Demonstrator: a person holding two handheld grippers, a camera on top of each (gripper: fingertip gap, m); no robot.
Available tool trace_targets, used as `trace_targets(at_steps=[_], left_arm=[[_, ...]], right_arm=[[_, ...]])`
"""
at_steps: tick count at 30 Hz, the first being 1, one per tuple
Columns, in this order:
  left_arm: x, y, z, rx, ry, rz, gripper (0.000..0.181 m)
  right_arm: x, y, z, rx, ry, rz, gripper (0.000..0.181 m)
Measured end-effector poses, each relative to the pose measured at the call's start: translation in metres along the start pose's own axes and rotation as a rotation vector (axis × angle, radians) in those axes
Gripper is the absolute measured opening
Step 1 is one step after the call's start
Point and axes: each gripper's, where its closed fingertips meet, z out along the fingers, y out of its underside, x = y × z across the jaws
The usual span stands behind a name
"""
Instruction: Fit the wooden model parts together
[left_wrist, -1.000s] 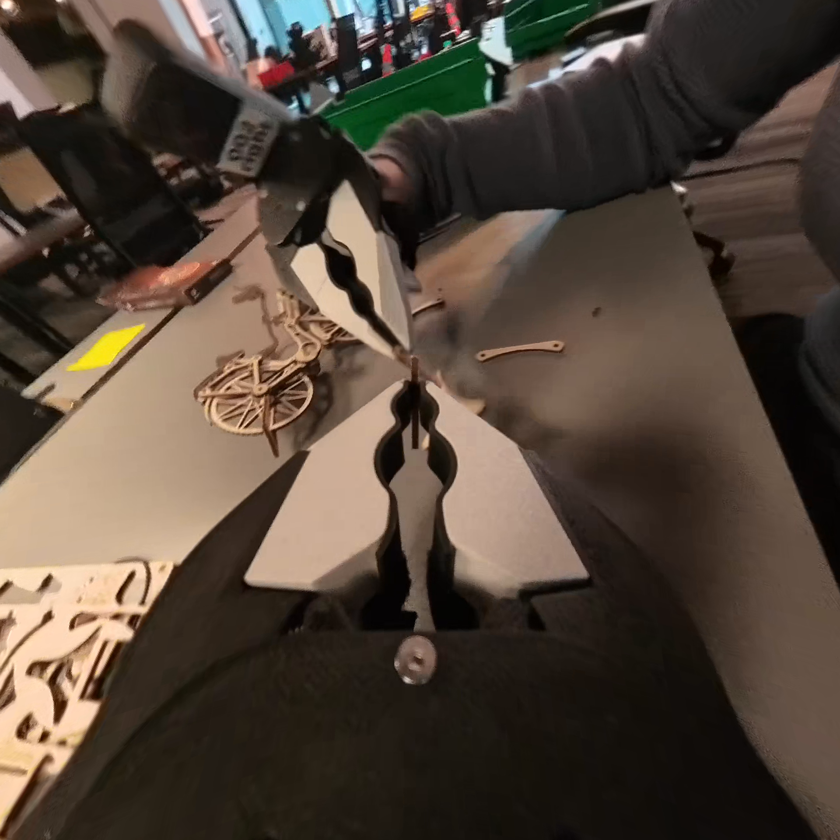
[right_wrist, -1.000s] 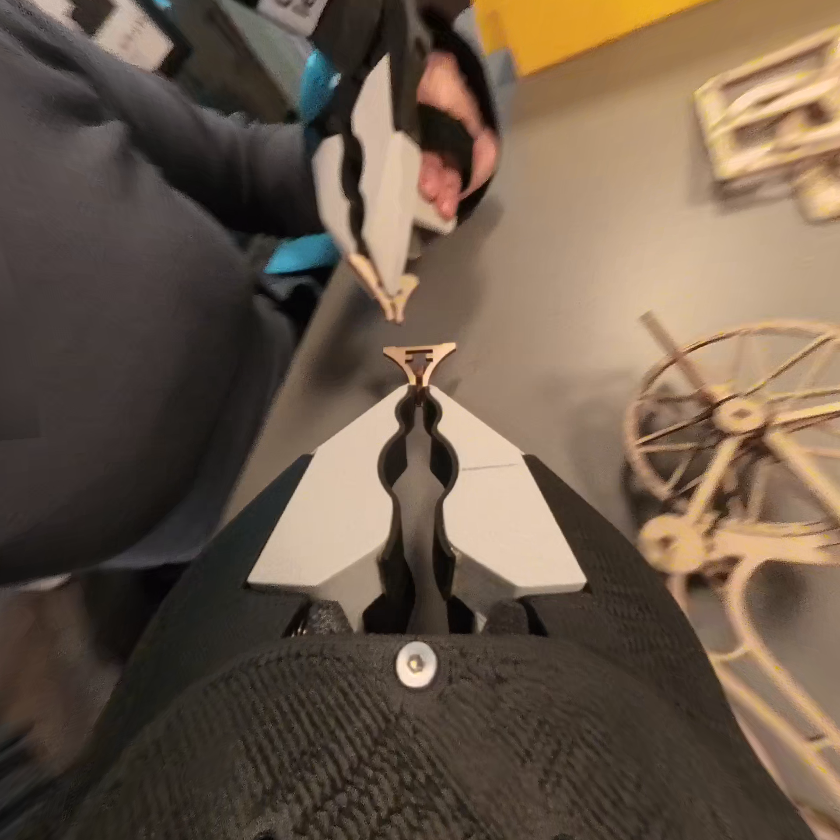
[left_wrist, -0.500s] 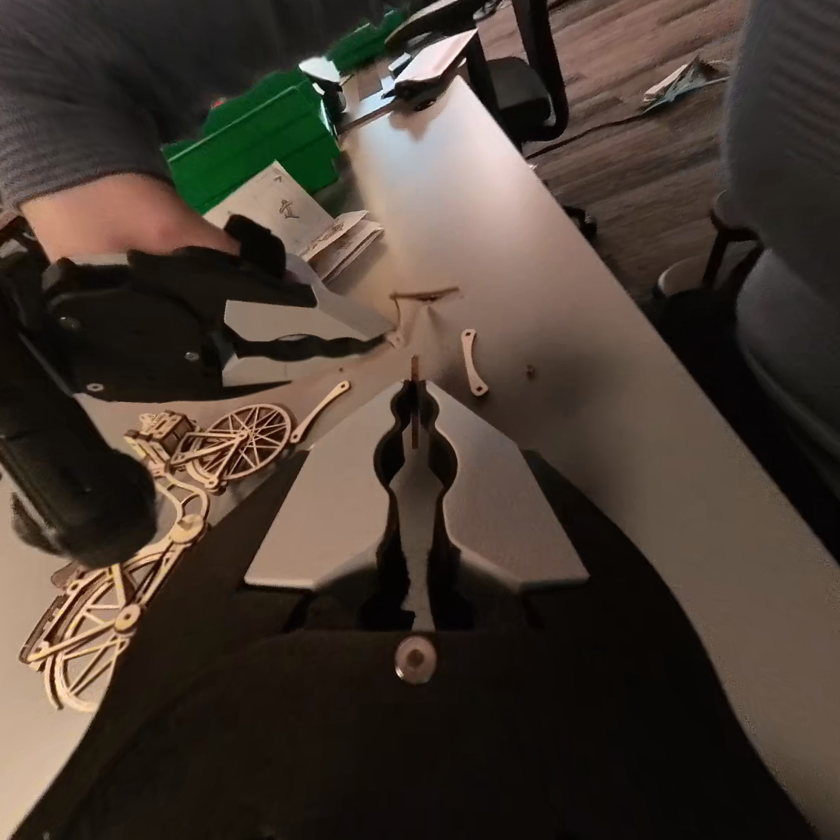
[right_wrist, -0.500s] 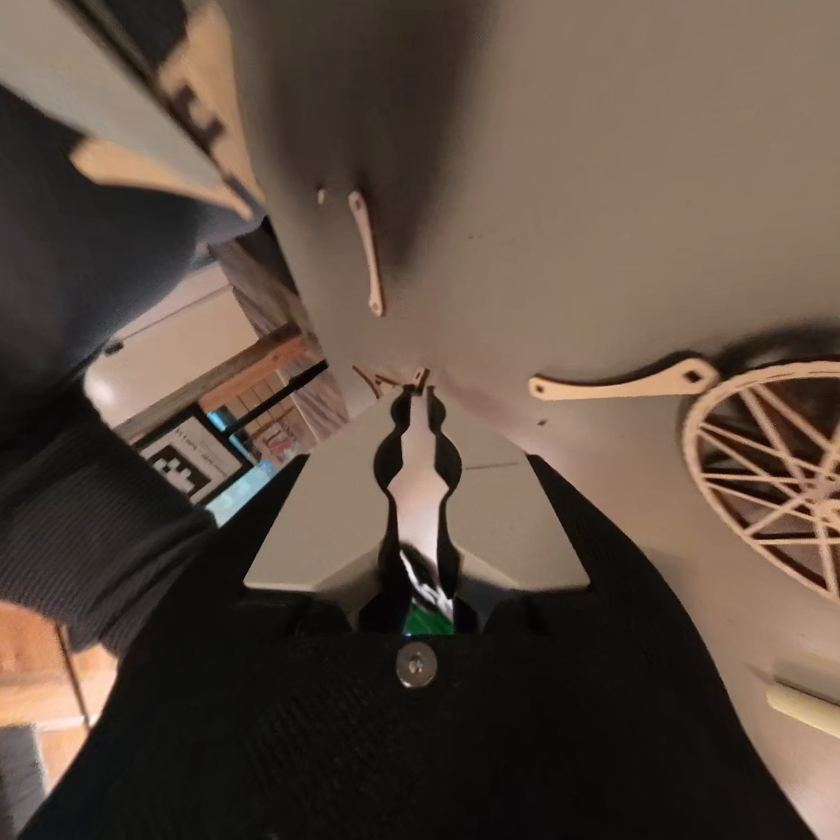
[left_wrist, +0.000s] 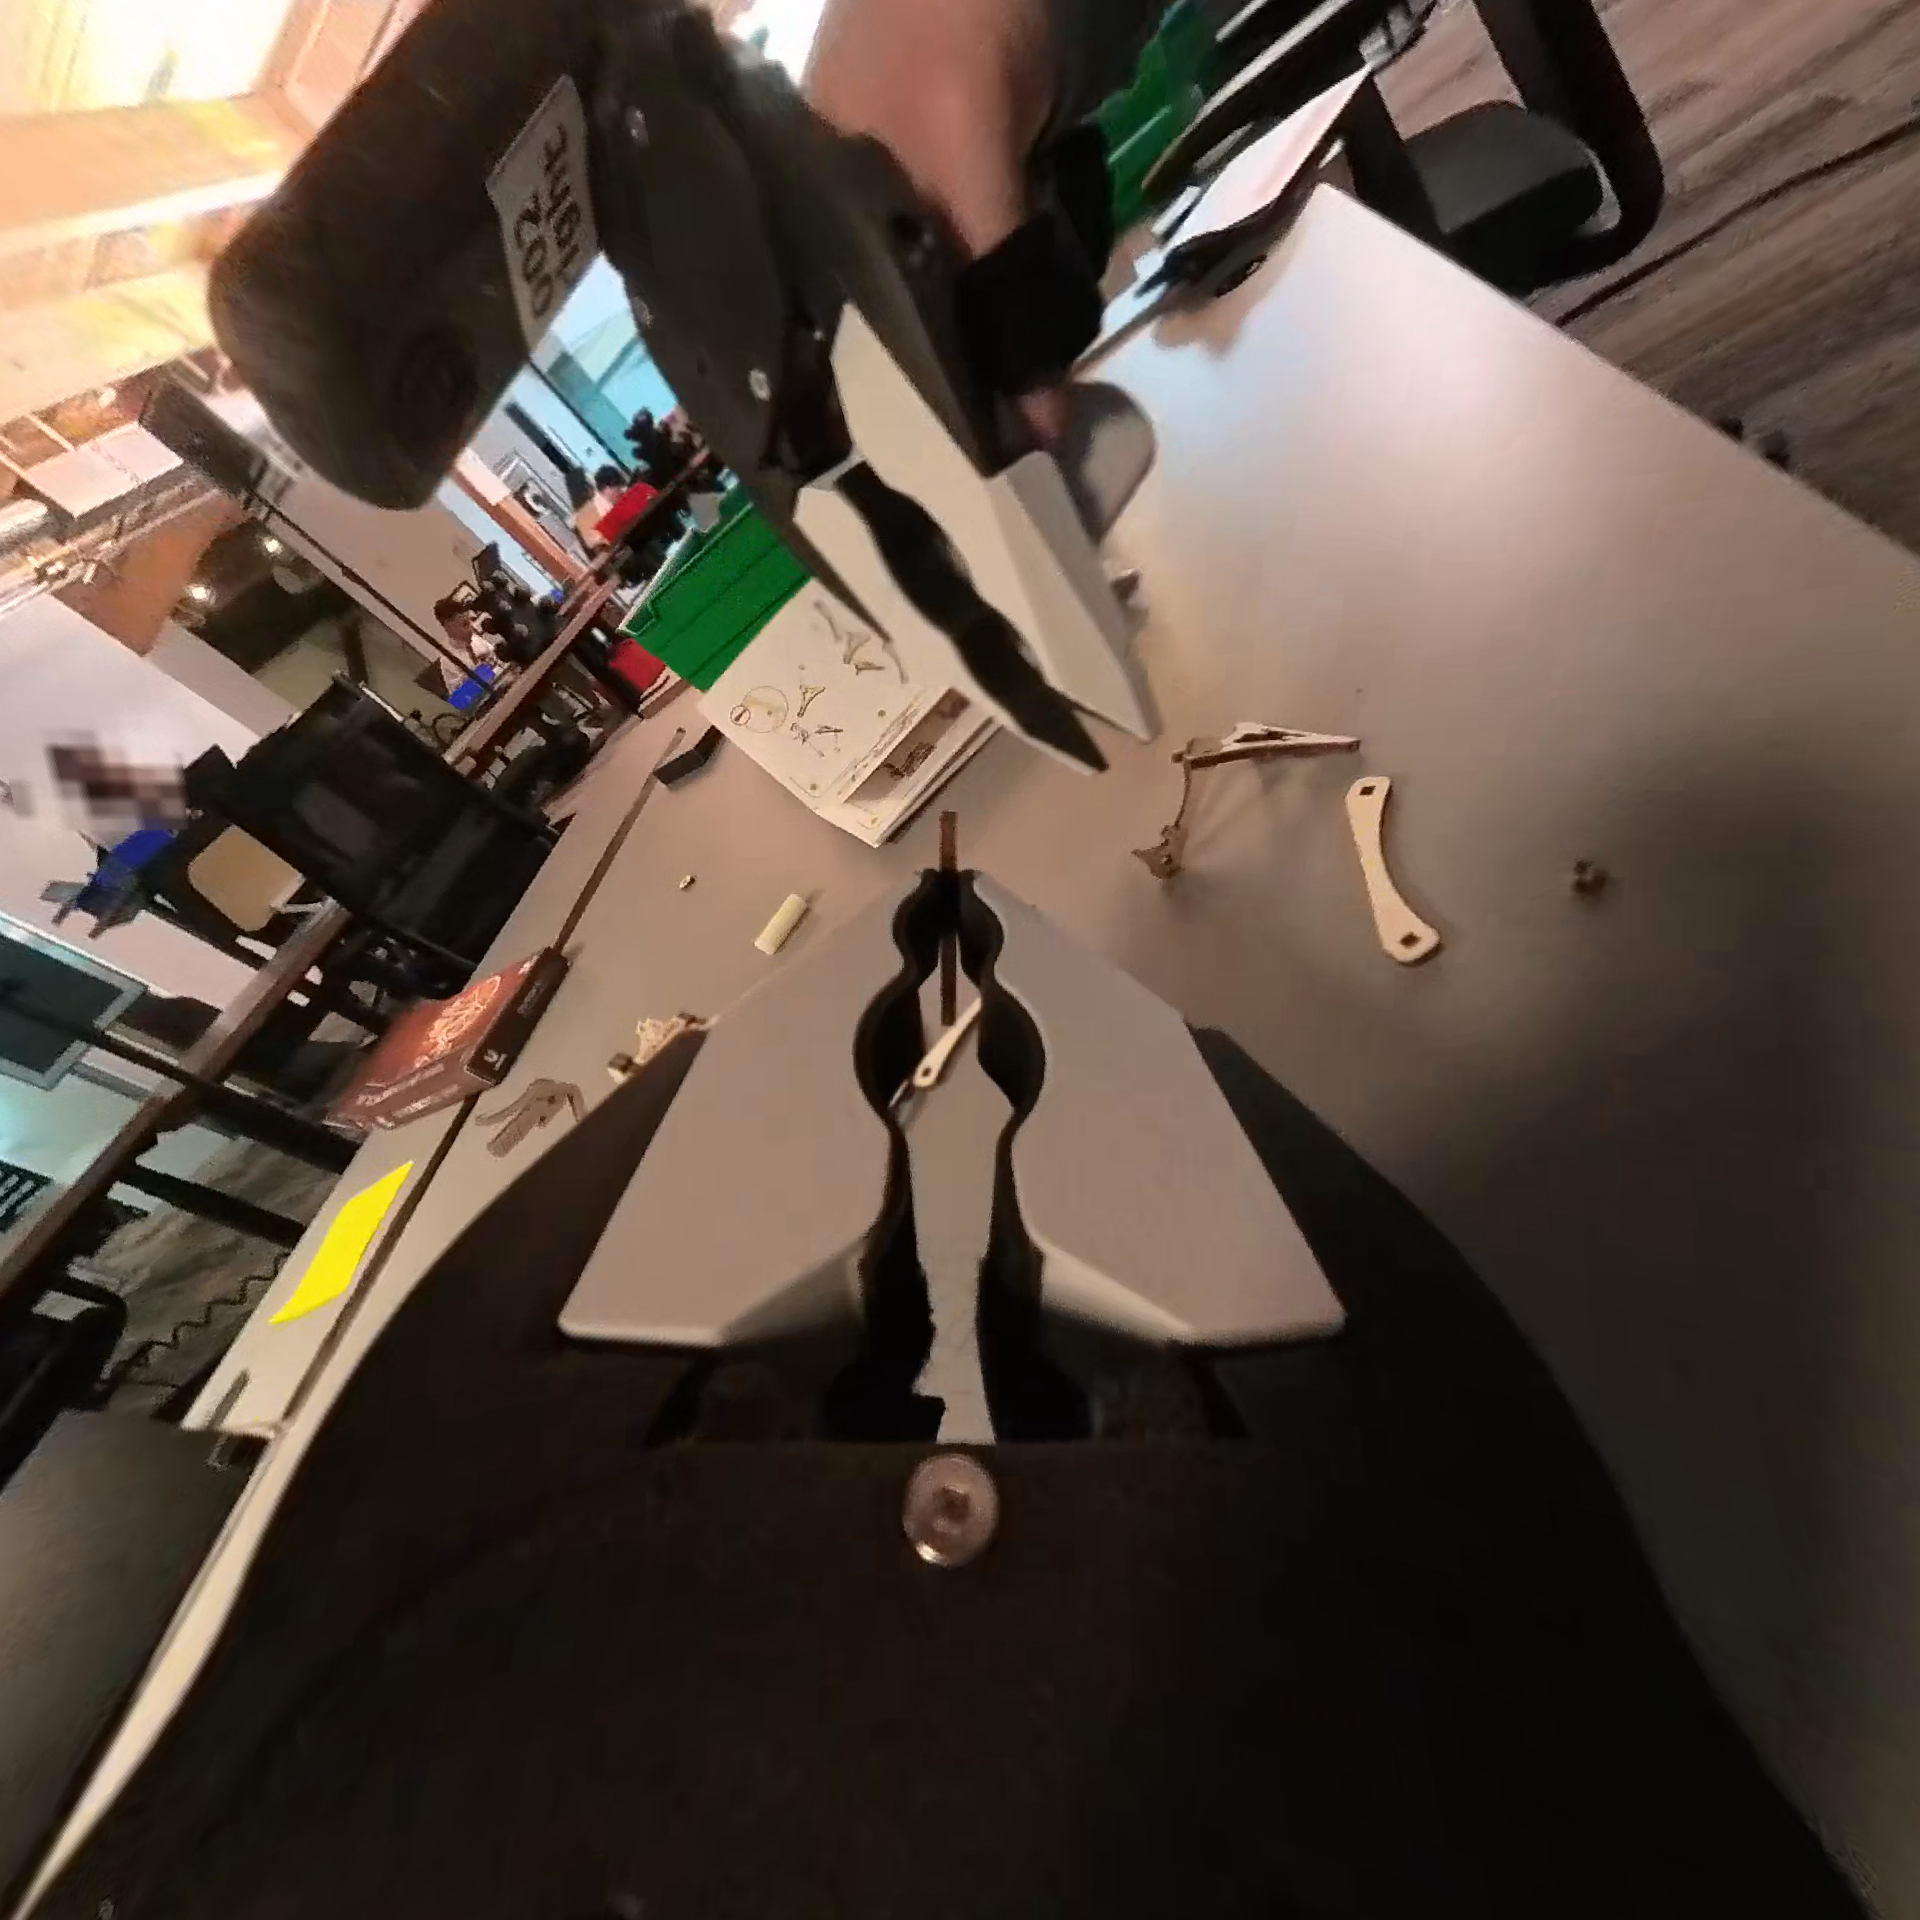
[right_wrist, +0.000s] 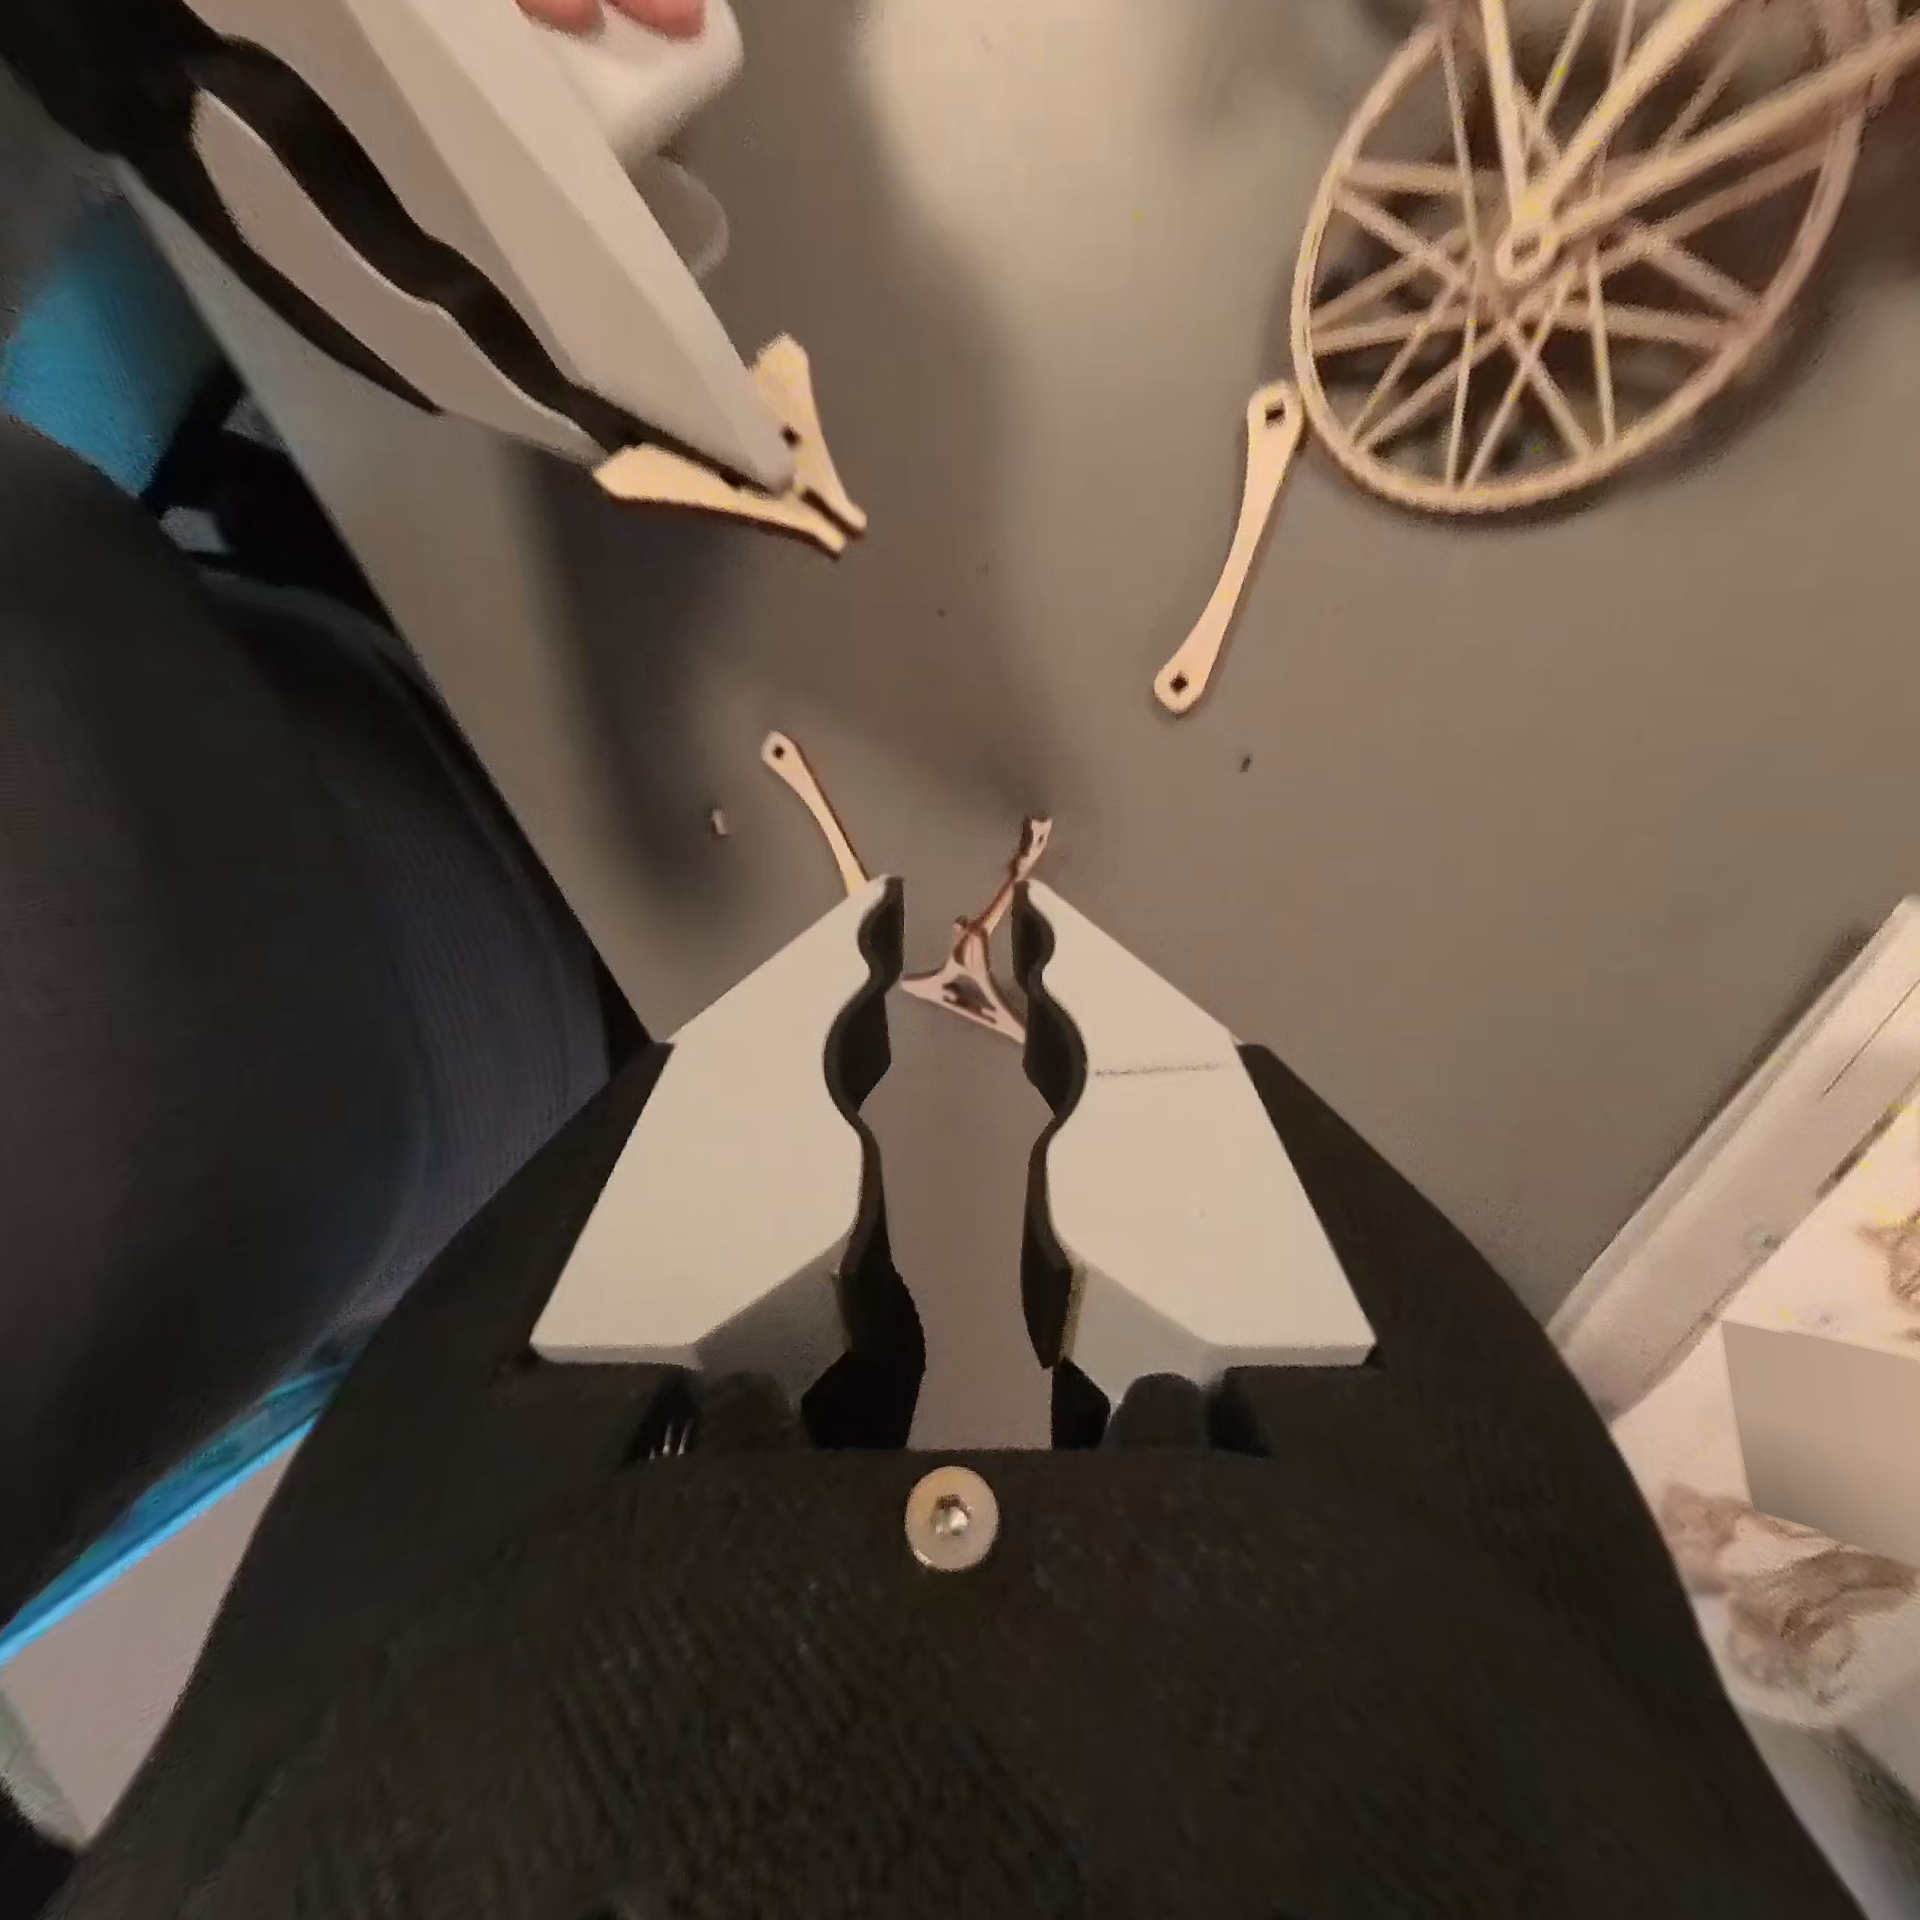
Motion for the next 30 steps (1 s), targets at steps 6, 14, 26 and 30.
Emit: trace_targets(at_steps=[6,14,26,30], left_arm=[[0.001,0.003,0.004,0.022,0.056,0.018,0.001],[0.008,0.005,0.003,0.018,0.098,0.057,0.001],[-0.007,0.003,-0.022,0.126,0.018,0.379,0.001],[-0.021,0.002,-0.023,0.135,-0.044,0.345,0.001]], right_arm=[[0.005,0.014,0.02,-0.051,0.13,0.064,0.017],[0.012,0.014,0.03,-0.11,0.185,0.034,0.009],[-0.026,-0.068,-0.01,0.573,-0.552,-0.167,0.004],[-0.024,-0.083,-0.012,0.663,-0.694,-0.168,0.004]])
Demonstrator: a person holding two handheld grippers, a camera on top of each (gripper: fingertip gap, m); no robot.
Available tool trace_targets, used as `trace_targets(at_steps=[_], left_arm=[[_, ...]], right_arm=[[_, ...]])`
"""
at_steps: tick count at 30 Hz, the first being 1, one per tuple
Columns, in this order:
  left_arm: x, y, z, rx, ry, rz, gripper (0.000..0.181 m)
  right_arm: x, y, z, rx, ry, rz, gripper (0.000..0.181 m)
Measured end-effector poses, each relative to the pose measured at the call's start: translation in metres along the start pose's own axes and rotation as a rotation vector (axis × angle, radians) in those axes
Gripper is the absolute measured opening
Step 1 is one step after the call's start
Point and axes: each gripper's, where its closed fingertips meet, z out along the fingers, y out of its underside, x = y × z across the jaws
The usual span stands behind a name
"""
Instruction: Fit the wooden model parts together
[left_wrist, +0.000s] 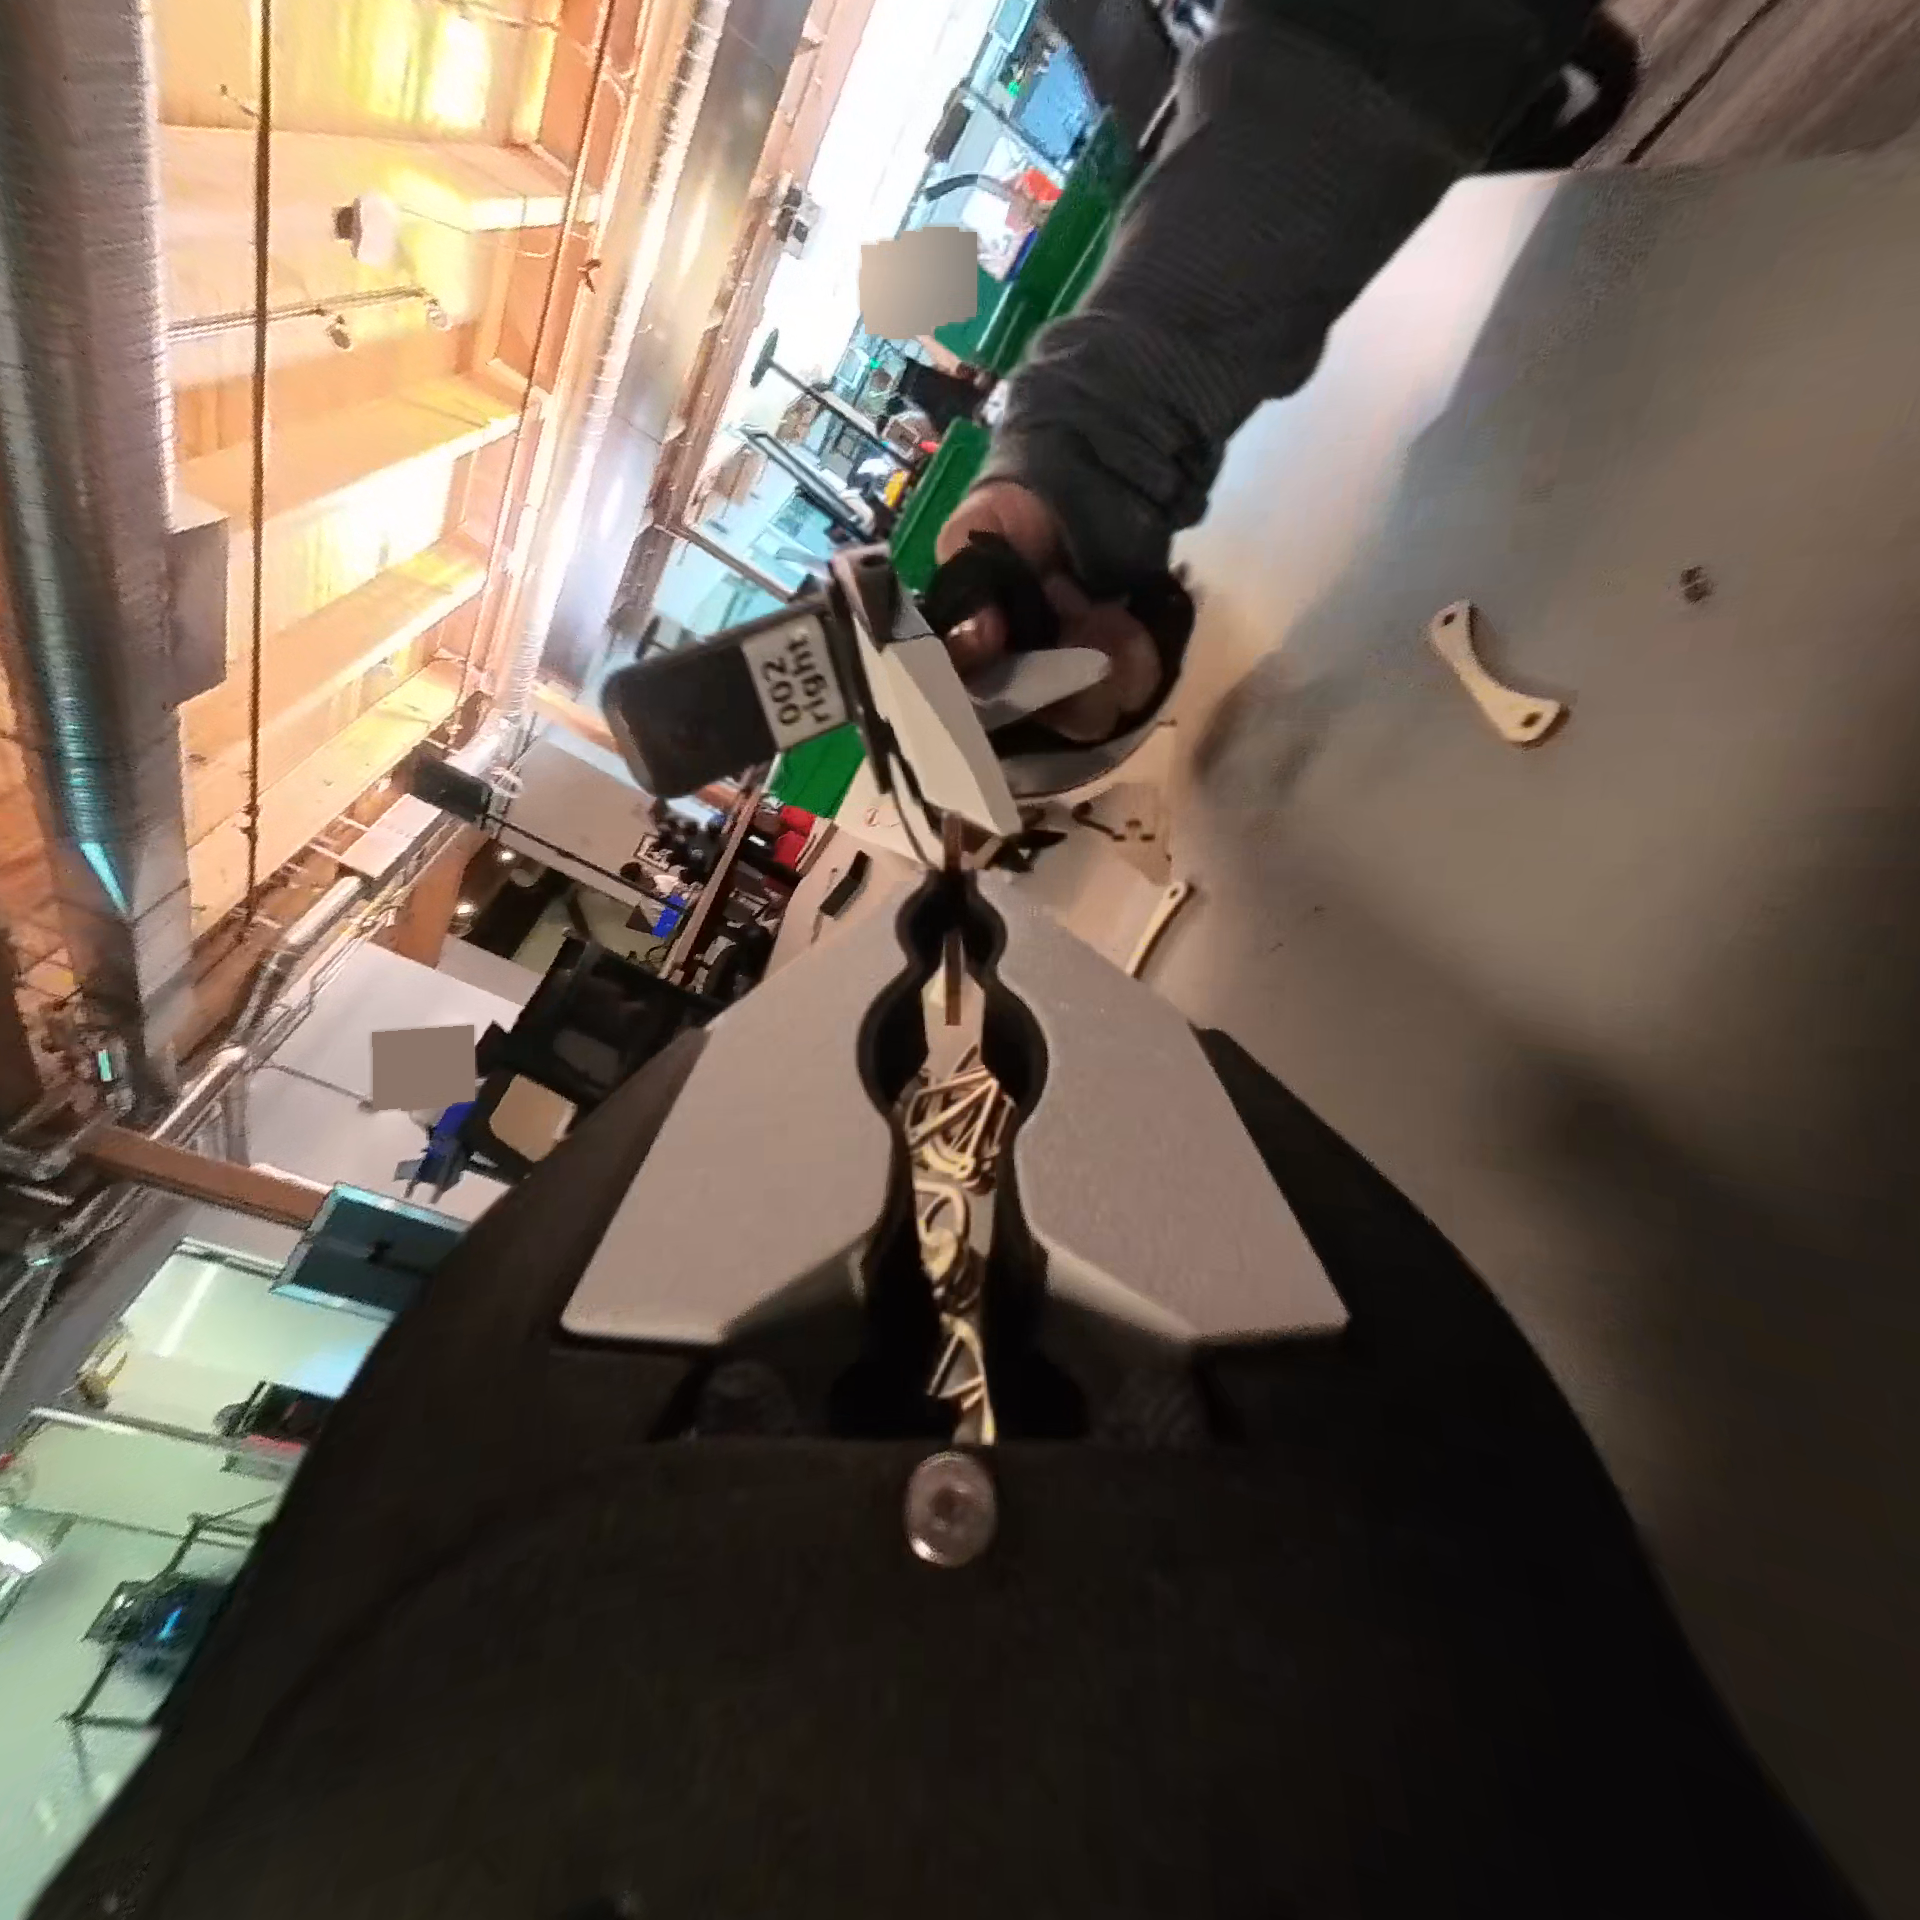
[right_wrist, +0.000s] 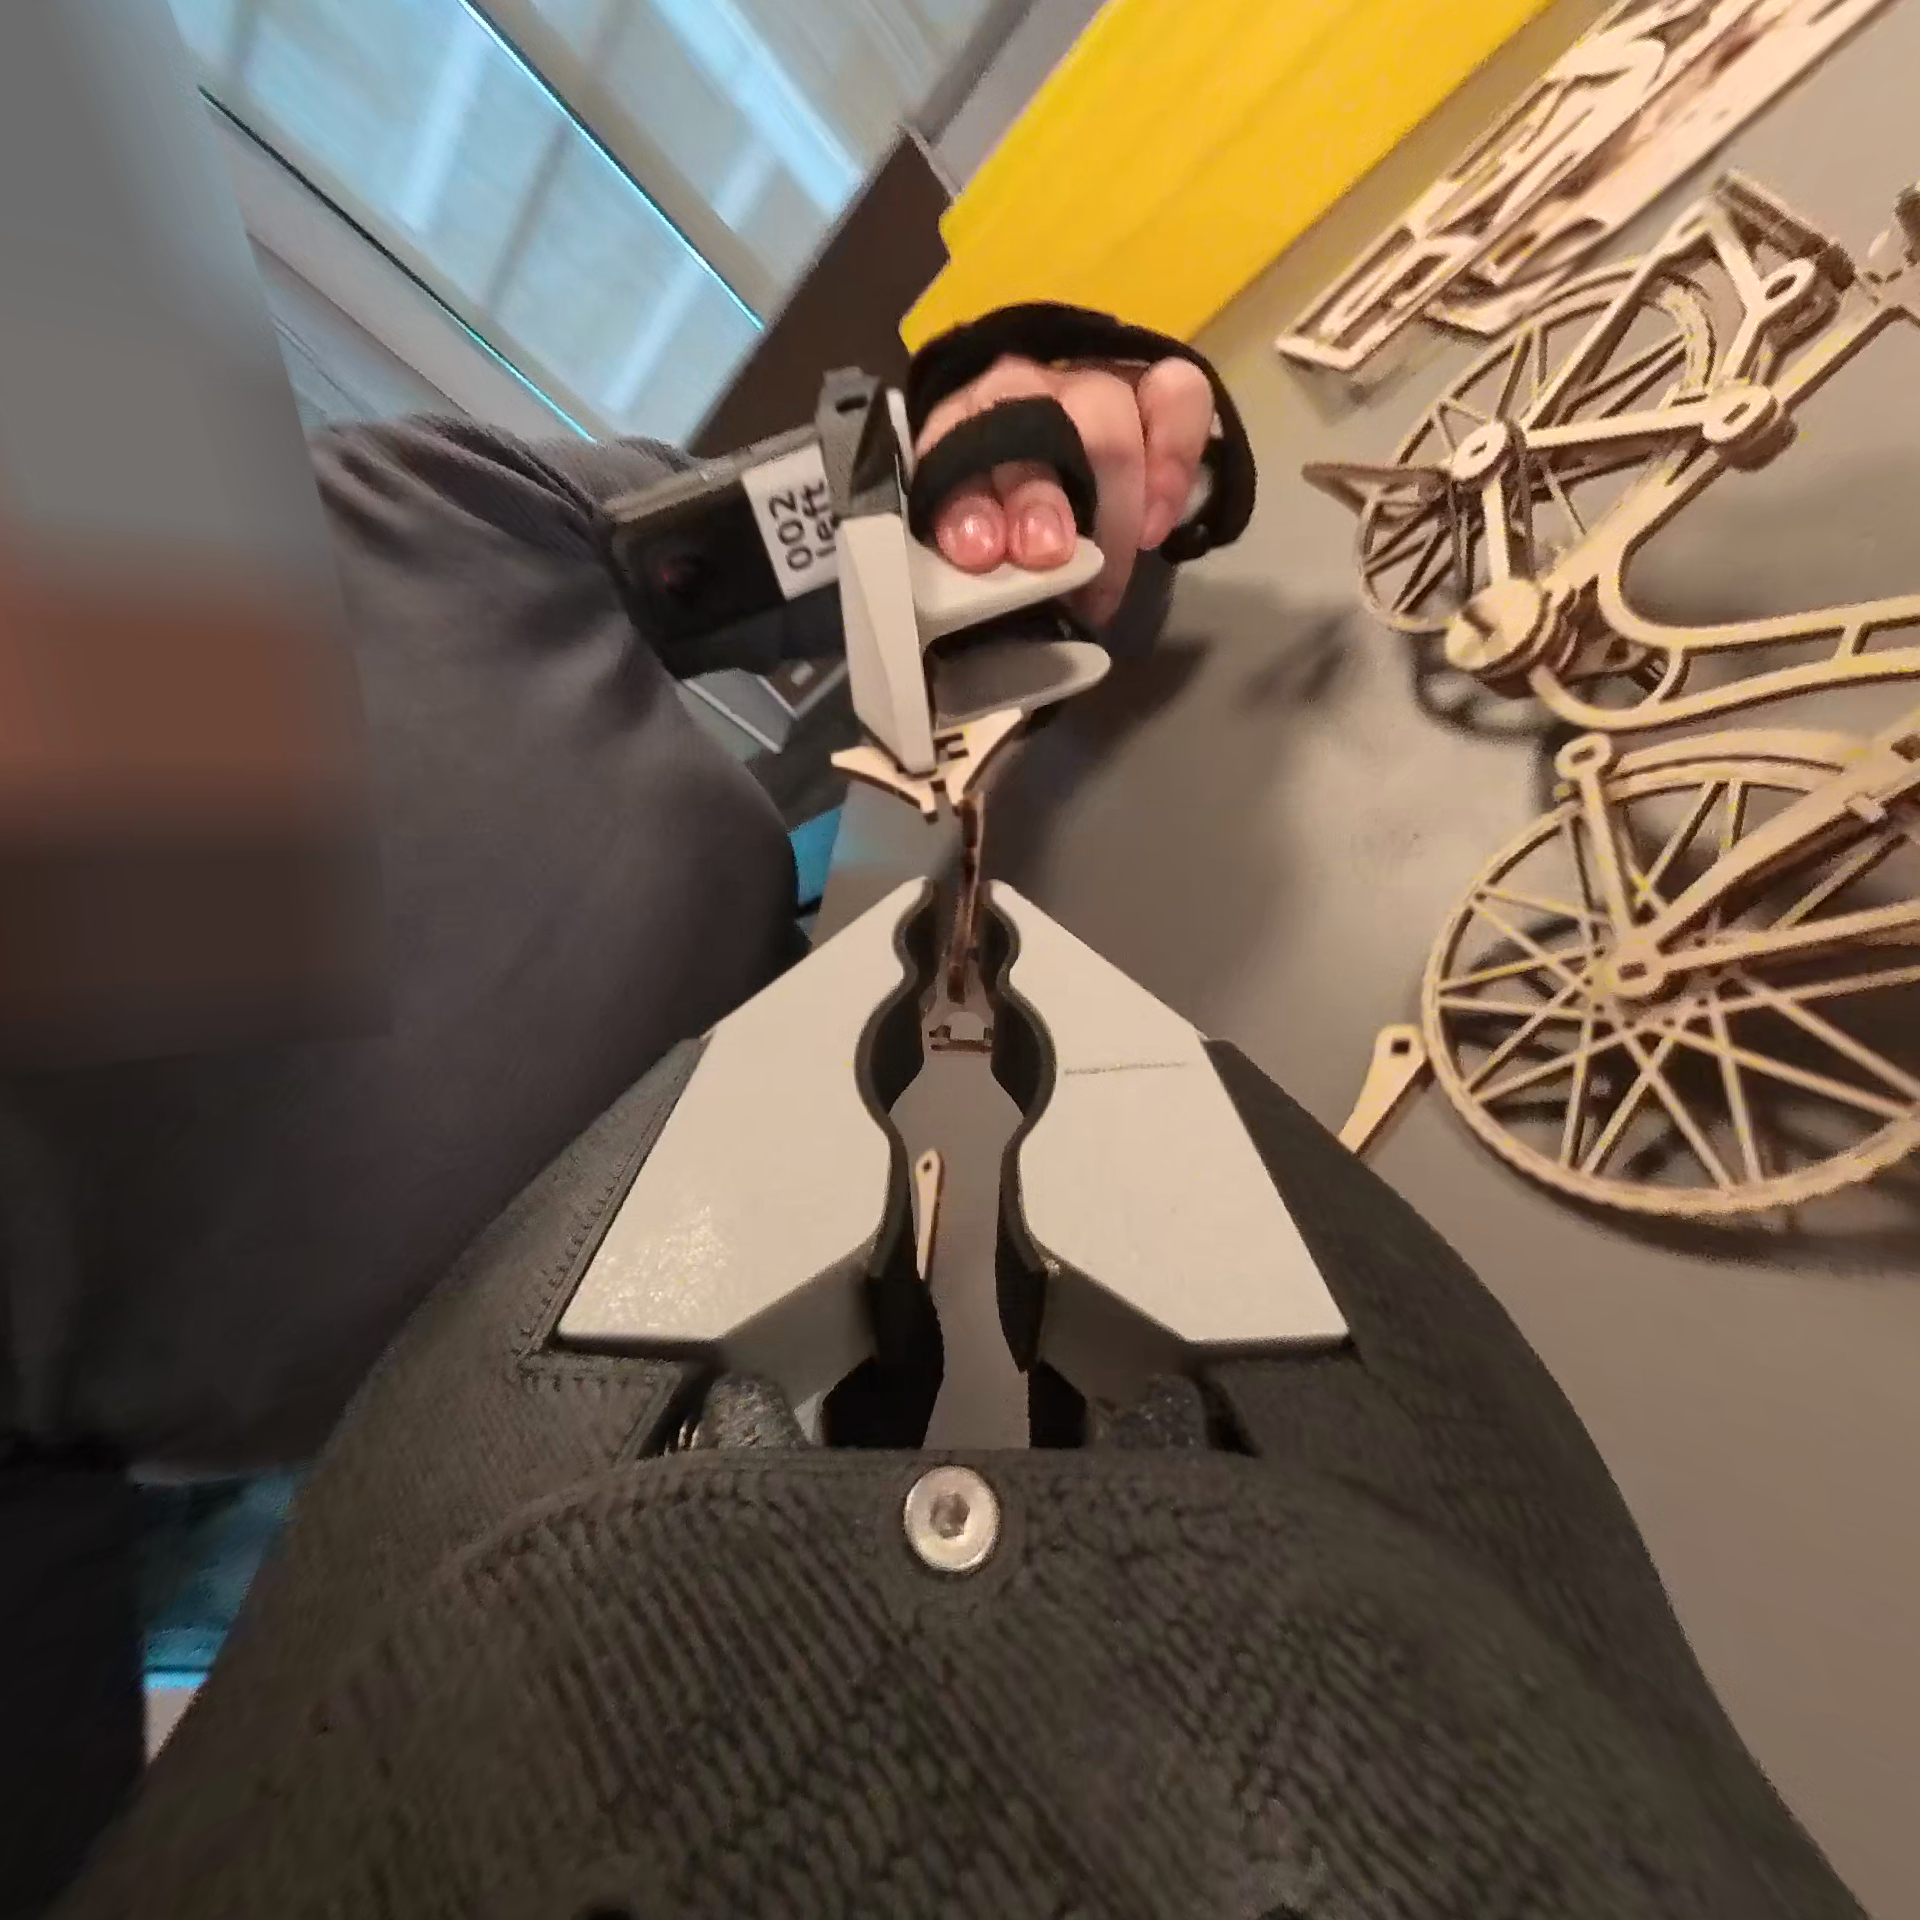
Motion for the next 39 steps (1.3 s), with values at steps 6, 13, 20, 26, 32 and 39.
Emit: trace_targets(at_steps=[6,13,20,26,32,39], left_arm=[[-0.007,0.006,-0.001,-0.005,-0.013,-0.063,0.001],[-0.005,0.007,-0.002,0.028,0.036,-0.151,0.001],[-0.004,0.005,-0.002,0.05,0.055,-0.18,0.002],[0.002,0.004,-0.002,0.062,0.105,-0.205,0.001],[0.006,0.007,-0.001,0.046,0.126,-0.204,0.001],[0.007,0.008,0.0,0.034,0.136,-0.205,0.001]], right_arm=[[0.003,-0.005,-0.001,0.066,-0.084,-0.026,0.004],[0.001,-0.006,-0.001,0.096,-0.11,-0.024,0.004],[-0.002,-0.002,0.001,0.073,-0.131,-0.016,0.004],[-0.002,0.005,0.003,0.029,-0.119,-0.021,0.004],[0.001,0.008,0.002,0.012,-0.08,-0.032,0.005],[0.003,0.009,0.001,0.01,-0.055,-0.036,0.005]])
